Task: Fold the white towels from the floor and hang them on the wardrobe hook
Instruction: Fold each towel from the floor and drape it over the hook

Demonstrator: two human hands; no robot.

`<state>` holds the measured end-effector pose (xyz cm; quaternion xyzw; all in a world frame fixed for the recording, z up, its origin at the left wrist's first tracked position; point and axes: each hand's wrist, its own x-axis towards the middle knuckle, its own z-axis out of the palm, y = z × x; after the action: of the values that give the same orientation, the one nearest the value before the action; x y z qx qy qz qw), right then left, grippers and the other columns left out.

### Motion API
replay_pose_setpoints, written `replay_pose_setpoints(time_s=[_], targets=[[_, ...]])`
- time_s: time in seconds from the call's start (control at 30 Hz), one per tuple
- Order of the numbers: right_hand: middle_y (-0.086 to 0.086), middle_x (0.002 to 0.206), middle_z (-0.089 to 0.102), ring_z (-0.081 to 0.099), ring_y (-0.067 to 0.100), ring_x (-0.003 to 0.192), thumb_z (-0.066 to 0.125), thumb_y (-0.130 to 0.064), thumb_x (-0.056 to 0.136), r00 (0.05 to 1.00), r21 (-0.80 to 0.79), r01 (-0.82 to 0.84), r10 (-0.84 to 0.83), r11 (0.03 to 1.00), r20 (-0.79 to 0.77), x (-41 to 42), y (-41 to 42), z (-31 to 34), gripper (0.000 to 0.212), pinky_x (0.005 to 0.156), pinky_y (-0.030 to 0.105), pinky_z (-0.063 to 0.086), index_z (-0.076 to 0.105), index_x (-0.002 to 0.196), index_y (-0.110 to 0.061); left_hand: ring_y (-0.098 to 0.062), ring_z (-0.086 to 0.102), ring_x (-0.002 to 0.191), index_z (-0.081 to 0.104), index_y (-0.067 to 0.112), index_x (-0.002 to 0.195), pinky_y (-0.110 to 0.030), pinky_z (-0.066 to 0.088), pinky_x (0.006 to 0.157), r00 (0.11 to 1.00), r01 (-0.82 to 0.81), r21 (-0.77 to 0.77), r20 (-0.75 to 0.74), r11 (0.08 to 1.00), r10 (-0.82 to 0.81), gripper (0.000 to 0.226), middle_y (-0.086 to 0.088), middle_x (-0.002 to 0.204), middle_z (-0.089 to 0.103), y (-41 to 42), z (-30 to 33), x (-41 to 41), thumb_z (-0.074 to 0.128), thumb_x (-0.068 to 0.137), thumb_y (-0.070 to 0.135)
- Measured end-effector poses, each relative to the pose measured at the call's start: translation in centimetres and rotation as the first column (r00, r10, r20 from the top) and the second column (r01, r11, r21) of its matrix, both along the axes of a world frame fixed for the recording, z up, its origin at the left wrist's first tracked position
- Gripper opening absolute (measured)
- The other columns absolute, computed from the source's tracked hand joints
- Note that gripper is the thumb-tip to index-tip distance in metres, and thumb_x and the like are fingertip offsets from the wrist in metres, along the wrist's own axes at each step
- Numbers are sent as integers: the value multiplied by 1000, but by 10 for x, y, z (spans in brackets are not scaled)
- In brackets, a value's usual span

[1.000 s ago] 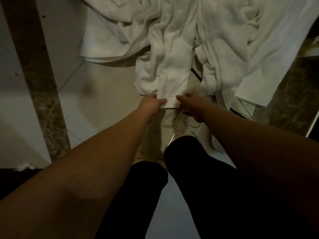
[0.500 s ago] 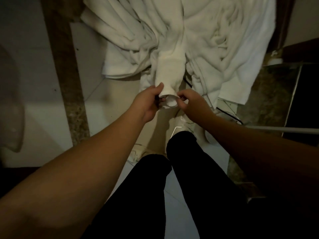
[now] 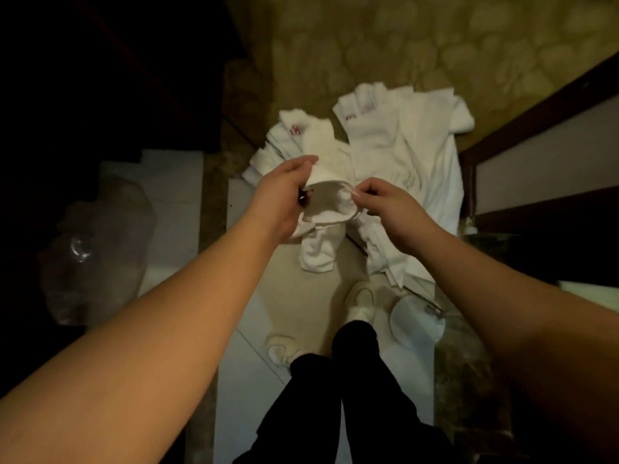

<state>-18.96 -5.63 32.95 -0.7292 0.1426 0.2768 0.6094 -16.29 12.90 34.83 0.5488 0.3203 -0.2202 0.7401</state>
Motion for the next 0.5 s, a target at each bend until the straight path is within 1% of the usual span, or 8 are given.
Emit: replay_pose_setpoints(time_s=[0.07, 0.1, 0.13, 0.2, 0.27, 0.37, 0.43, 0.5], targets=[[-15, 69, 63, 57, 2, 71, 61, -17, 98, 1000, 81, 7, -8, 997, 16, 12, 8, 47, 31, 78, 27, 40, 63, 69, -26, -14, 60, 87, 69, 17, 98, -21, 44, 63, 997, -14, -9, 81, 1000, 14, 11, -3, 108, 65, 11, 46, 5, 59, 100, 11], [-12, 70, 64, 57, 6, 74, 61, -15, 97, 1000, 122, 12, -15, 992, 22, 17, 13, 70, 33, 79, 29, 40, 64, 66, -26, -13, 61, 85, 69, 17, 96, -21, 45, 62, 994, -15, -9, 109, 1000, 16, 7, -1, 102, 68, 18, 70, 7, 63, 98, 13], [-10, 71, 65, 58, 10, 75, 61, -14, 97, 999, 165, 15, -21, 986, 35, 21, 20, 93, 33, 80, 31, 40, 66, 67, -25, -11, 61, 76, 70, 17, 93, -20, 46, 59, 991, -14, -17, 136, 1000, 16, 4, 2, 91, 71, 25, 95, 7, 67, 95, 16], [-8, 72, 66, 60, 12, 75, 62, -15, 97, 997, 233, 15, -33, 972, 72, 27, 34, 140, 30, 79, 30, 45, 68, 69, -24, -10, 59, 66, 69, 18, 90, -22, 46, 60, 981, 12, 3, 195, 1000, -12, 4, 4, 76, 70, 40, 144, 4, 70, 93, 21], [-9, 72, 67, 62, 8, 72, 63, -21, 95, 992, 283, -15, -22, 959, 126, 29, 50, 188, 27, 72, 25, 50, 71, 69, -26, -16, 61, 73, 66, 18, 98, -27, 46, 67, 962, 46, 47, 266, 998, -57, 7, 0, 84, 69, 54, 191, -2, 69, 93, 21], [-8, 74, 70, 65, 5, 70, 63, -28, 90, 980, 334, -55, -14, 941, 200, 27, 75, 256, 21, 64, 20, 52, 75, 72, -28, -16, 71, 89, 54, 17, 127, -25, 55, 71, 917, 90, 106, 378, 990, -124, 36, -5, 110, 68, 67, 254, -22, 68, 94, 15], [-4, 79, 72, 68, 9, 74, 64, -33, 87, 970, 365, -82, -10, 927, 245, 21, 90, 298, 18, 66, 23, 54, 78, 76, -29, -15, 72, 96, 40, 19, 144, -26, 58, 74, 893, 130, 122, 418, 984, -170, 64, -5, 121, 66, 74, 294, -44, 73, 88, 13], [-2, 84, 74, 70, 12, 80, 63, -36, 89, 958, 361, -132, 25, 923, 286, 10, 104, 335, 18, 71, 26, 55, 79, 81, -31, -15, 72, 102, 34, 25, 149, -29, 60, 76, 869, 154, 195, 440, 969, -227, 77, -1, 124, 68, 80, 328, -69, 77, 85, 16]])
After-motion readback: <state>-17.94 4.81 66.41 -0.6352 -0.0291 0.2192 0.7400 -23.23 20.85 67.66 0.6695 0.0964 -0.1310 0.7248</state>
